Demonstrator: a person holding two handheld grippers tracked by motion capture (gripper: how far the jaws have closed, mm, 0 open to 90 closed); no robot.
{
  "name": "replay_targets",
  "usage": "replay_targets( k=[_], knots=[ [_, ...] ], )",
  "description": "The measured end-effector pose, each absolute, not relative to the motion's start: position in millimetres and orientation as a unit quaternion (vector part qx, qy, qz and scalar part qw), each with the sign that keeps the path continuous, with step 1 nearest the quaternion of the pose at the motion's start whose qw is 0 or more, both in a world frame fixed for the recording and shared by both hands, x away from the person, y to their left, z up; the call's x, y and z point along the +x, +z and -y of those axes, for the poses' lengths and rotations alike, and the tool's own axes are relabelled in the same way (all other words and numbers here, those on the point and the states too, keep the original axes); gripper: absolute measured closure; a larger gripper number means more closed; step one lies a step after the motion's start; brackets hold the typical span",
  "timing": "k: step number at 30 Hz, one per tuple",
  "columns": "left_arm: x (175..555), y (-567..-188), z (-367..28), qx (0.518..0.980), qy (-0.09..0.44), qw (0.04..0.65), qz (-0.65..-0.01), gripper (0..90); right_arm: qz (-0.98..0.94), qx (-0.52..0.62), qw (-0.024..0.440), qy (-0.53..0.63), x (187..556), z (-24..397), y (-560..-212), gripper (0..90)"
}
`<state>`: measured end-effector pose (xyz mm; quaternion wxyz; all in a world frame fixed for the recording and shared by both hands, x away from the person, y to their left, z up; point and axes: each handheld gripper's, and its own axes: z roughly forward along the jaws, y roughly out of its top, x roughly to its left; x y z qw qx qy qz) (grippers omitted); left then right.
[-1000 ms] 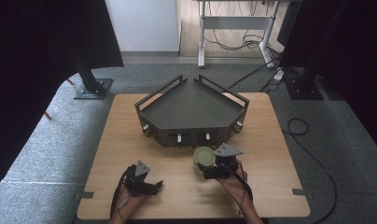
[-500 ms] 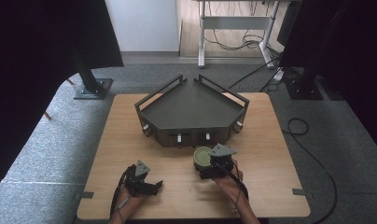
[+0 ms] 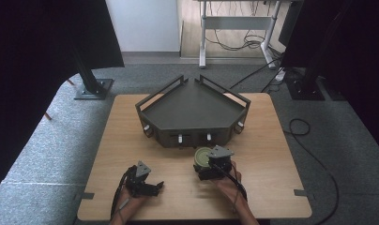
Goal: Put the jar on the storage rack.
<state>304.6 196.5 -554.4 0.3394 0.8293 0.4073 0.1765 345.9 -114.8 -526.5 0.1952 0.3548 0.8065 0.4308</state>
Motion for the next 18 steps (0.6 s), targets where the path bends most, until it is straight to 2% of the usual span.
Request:
replay_targets(
  k=[18],
  knots=[
    [304.5, -554.4, -196.5, 0.83, 0.176, 0.339, -0.406, 2.2, -0.809, 0.357, 0.182, 0.43, 349.1, 114.8, -537.4, 9.1]
  ],
)
